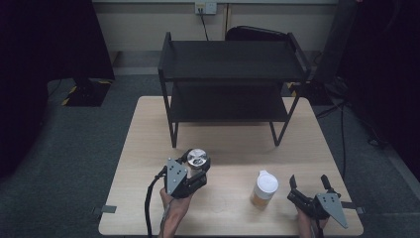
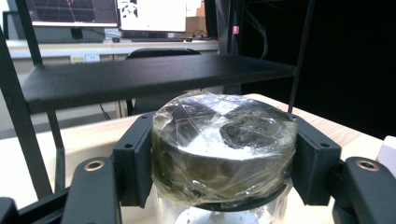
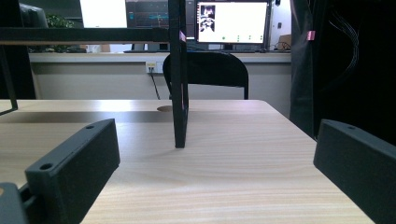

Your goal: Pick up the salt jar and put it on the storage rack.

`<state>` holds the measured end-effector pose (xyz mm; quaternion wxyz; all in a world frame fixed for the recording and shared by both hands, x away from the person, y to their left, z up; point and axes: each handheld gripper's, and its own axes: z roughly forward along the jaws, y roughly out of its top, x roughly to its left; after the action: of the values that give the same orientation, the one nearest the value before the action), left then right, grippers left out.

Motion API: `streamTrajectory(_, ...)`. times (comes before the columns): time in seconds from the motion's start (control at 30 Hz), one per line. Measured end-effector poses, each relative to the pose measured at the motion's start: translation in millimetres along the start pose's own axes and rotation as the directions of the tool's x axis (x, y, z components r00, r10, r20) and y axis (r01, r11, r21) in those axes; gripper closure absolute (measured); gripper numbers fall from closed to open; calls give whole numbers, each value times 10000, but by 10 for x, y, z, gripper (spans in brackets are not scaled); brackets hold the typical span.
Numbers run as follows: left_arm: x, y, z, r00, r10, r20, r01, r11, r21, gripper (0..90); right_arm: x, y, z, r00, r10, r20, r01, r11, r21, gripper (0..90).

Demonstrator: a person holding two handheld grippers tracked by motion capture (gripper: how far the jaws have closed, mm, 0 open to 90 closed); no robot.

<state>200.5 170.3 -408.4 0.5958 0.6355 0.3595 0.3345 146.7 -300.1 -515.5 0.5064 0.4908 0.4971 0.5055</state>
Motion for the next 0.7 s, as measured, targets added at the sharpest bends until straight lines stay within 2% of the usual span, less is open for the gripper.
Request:
streamTrajectory(0.13,28,100,21,9998,179,76,-178,9998,-129,351,0,0,0,10000,-4,0,4,10000,0,0)
streamTrajectory(0.23,98,183,55,9990,29,454,-19,9998,-220,351,1,0,0,10000,-4,4,4,10000,0,0)
streamTrajectory(0.33,103,264,86,9987,205,457,-191,9993,-308,351,1,0,0,10000,1,9,-1,10000,2,0)
streamTrajectory(0.4,139,320,104,9983,144,568,-123,9993,-362,351,1,0,0,10000,-2,7,2,10000,-1,0)
streamTrajectory(0.53,277,420,134,9937,-303,1077,366,9977,-563,351,-1,-1,0,10000,1,-3,-1,10000,-5,0)
streamTrajectory(0.63,287,506,152,9945,-106,1044,163,9984,-544,351,0,-1,0,10000,0,2,0,10000,-5,0)
streamTrajectory(0.7,342,569,170,9927,-230,1187,302,9978,-586,351,0,-2,-1,10000,-1,0,1,10000,-11,0)
